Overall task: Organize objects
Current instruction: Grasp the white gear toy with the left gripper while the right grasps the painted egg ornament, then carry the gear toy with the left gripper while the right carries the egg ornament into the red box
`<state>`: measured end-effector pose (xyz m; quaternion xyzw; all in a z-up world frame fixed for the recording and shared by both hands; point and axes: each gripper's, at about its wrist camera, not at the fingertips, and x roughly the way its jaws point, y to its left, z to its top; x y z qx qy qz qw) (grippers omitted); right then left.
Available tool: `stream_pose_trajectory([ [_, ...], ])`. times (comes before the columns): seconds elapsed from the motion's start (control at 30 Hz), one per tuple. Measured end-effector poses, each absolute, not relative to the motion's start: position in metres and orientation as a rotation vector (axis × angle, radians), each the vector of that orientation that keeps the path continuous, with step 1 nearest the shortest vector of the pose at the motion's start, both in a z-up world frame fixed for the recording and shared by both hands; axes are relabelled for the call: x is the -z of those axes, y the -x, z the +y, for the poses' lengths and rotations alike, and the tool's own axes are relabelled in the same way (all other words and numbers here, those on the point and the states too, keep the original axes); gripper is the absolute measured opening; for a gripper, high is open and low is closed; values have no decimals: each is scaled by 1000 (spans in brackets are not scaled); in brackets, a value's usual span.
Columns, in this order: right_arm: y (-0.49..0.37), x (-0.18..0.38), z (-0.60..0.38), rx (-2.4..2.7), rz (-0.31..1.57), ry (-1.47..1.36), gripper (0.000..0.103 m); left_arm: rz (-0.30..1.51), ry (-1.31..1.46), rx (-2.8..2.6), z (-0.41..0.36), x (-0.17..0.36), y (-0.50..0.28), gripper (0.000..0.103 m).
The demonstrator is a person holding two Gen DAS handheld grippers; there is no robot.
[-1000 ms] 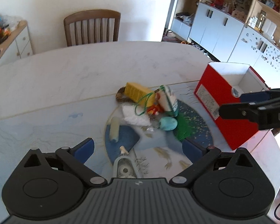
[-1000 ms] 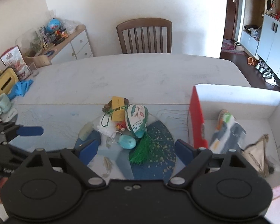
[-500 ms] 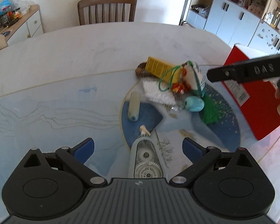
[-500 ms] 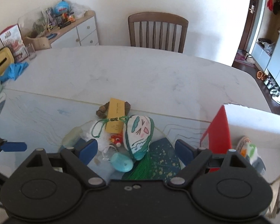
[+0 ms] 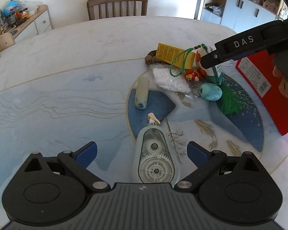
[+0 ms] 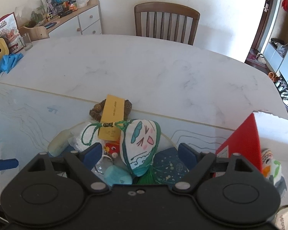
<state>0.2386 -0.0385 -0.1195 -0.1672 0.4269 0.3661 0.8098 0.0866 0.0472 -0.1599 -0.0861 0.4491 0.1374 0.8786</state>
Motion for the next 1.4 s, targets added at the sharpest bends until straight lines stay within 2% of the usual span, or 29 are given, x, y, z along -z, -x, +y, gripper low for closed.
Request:
stream_pose_trajectory([
  [0.23, -248, 128, -35, -780, 939, 328, 81, 940, 172, -284, 44, 165, -87, 90],
  [0.43, -252, 133, -32, -785, 939, 324, 80, 938, 163, -289, 40, 164, -87, 76],
  [0.7, -254, 136, -31, -793, 944, 322, 58, 927, 155, -282, 33, 162, -86, 54],
  [0.77, -254, 135, -31, -793, 943, 318, 56, 928, 145, -269, 30, 162, -87, 47],
  [0.87, -252, 136, -31, -779, 945, 335, 46, 933, 127, -266, 26, 162, -88, 47],
  [1.0, -249, 136, -32, -769, 938, 339, 43, 937, 134, -263, 28, 162, -89, 46],
  [1.4, -236, 101, -64, -769, 908, 232, 40, 945, 141, -275, 25, 158, -86, 46],
])
